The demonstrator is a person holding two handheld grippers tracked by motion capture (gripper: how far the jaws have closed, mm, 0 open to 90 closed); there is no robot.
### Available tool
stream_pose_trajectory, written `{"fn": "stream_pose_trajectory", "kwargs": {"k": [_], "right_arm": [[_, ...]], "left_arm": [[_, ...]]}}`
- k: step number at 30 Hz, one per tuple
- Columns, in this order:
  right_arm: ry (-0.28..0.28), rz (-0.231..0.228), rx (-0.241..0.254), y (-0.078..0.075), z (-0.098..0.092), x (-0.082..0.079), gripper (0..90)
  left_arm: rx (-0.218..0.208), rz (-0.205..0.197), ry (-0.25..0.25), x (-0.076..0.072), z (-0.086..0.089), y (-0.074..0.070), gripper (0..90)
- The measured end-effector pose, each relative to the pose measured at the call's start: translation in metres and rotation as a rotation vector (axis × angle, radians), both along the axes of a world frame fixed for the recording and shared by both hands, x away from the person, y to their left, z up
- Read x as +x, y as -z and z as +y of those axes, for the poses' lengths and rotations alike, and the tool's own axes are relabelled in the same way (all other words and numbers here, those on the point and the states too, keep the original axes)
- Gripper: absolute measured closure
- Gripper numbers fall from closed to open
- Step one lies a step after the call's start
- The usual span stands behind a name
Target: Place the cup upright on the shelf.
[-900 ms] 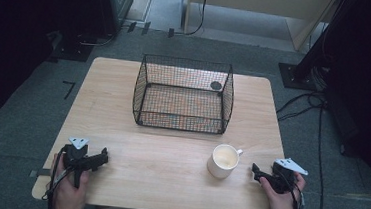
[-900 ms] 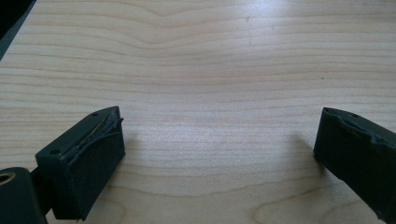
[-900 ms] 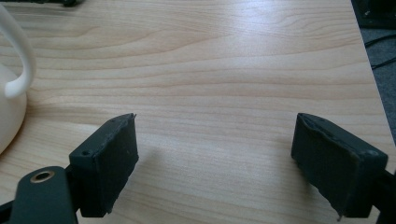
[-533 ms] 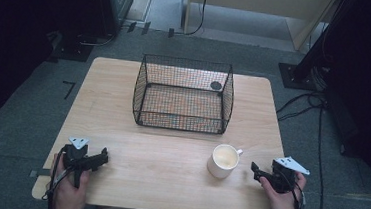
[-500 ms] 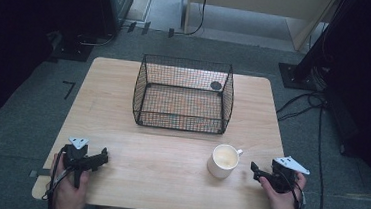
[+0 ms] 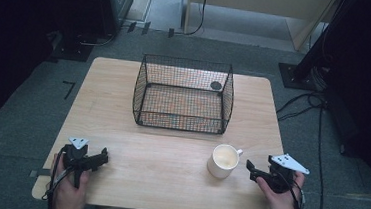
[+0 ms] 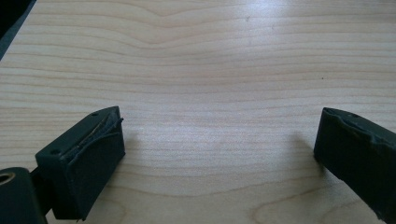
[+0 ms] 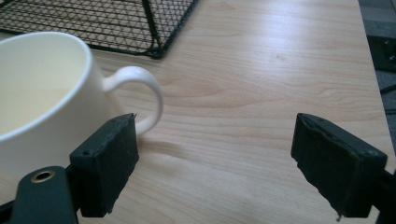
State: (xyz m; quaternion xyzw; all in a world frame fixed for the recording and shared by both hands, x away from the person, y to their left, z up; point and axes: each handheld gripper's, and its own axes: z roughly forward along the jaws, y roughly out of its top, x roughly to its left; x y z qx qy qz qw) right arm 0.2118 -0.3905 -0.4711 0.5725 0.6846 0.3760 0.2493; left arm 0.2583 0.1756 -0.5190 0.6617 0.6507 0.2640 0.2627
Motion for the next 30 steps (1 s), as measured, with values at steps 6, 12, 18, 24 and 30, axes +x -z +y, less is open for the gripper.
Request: {"fn": "stream_pose_trajectory", "kwargs": {"k": [6,12,18,24,30], "right_arm": [[-0.04,-0.001,-0.004,-0.009,0.011,-0.003,13.1],[-0.081,-0.017,0.004,-0.02,0.023,-0.007,12.7],[-0.117,-0.027,0.015,-0.027,0.033,-0.009,12.4],[-0.182,-0.008,0.022,-0.026,0.051,-0.008,8.0],[-0.213,0.015,0.022,-0.021,0.064,-0.006,4.6]], "left_arm": [[-0.001,0.001,0.001,0.0,0.0,0.0,1.9],[0.0,0.0,0.0,0.0,0.0,0.0,1.9],[0.0,0.0,0.0,0.0,0.0,0.0,1.9],[0.0,0.0,0.0,0.0,0.0,0.0,1.9],[0.0,0.0,0.0,0.0,0.0,0.0,1.9]]}}
